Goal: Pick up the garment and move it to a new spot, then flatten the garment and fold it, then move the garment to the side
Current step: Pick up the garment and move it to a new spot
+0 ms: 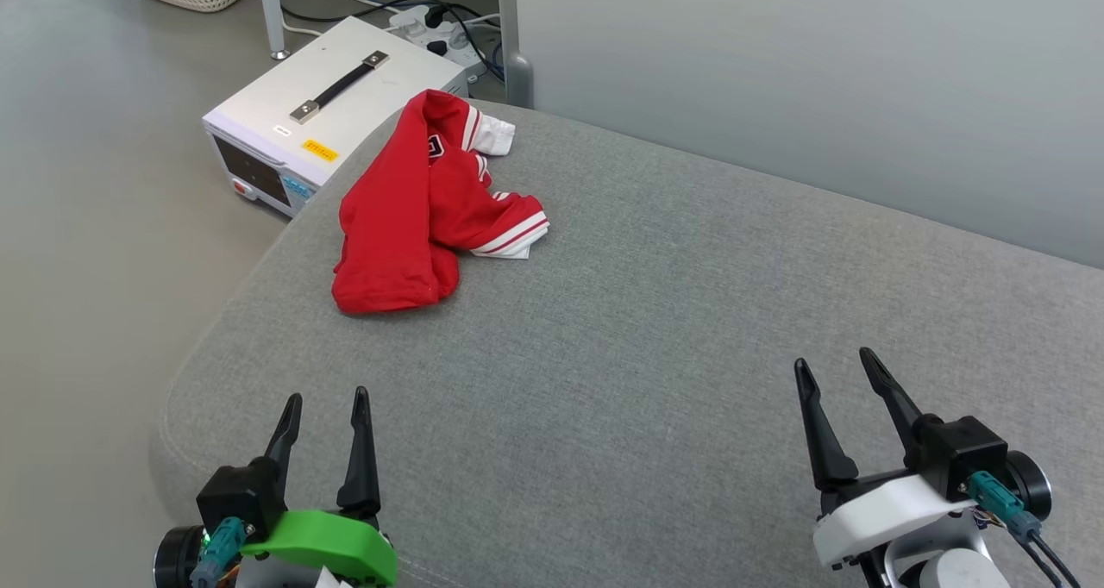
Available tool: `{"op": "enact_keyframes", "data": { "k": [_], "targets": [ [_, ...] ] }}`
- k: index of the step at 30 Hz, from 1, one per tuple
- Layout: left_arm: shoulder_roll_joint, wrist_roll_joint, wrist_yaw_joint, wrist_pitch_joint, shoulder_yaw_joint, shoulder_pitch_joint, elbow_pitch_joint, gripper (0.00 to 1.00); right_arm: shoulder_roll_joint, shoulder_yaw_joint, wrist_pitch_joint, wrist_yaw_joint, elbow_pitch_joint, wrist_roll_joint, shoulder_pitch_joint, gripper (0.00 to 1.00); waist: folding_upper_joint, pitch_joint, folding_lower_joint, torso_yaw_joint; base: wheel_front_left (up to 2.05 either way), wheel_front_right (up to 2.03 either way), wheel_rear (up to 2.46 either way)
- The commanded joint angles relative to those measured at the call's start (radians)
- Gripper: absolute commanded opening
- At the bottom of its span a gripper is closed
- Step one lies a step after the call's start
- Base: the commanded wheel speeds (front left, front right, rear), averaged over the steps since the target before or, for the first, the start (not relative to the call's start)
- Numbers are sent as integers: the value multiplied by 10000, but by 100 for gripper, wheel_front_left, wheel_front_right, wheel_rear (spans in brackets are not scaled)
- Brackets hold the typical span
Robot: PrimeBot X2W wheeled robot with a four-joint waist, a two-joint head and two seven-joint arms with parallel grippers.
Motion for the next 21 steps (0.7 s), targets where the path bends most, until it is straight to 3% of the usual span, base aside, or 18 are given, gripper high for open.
{"op": "enact_keyframes", "data": {
  "k": [1, 11, 17, 21],
  "targets": [
    [-53, -50, -66, -57, -18, 46, 20, 100, -26, -11, -74, -9, 20, 59, -181, 100, 0, 22, 0, 42, 0, 0, 0],
    [-53, -48, -28, -57, 6, 34, 42, 100, -26, -28, -74, -9, -84, -17, -263, 100, 0, 321, 0, -178, 0, 0, 0],
    [-19, -226, -258, -57, -100, -553, 1016, 100, -26, 12, -74, -9, -243, -332, -543, 100, 0, 1112, 0, -509, 0, 0, 0],
    [313, -457, -499, 53, -162, -1574, 1811, 100, -26, -46, -74, -9, -482, -650, -936, 100, 0, 1961, 0, -867, 0, 0, 0]
  ]
}}
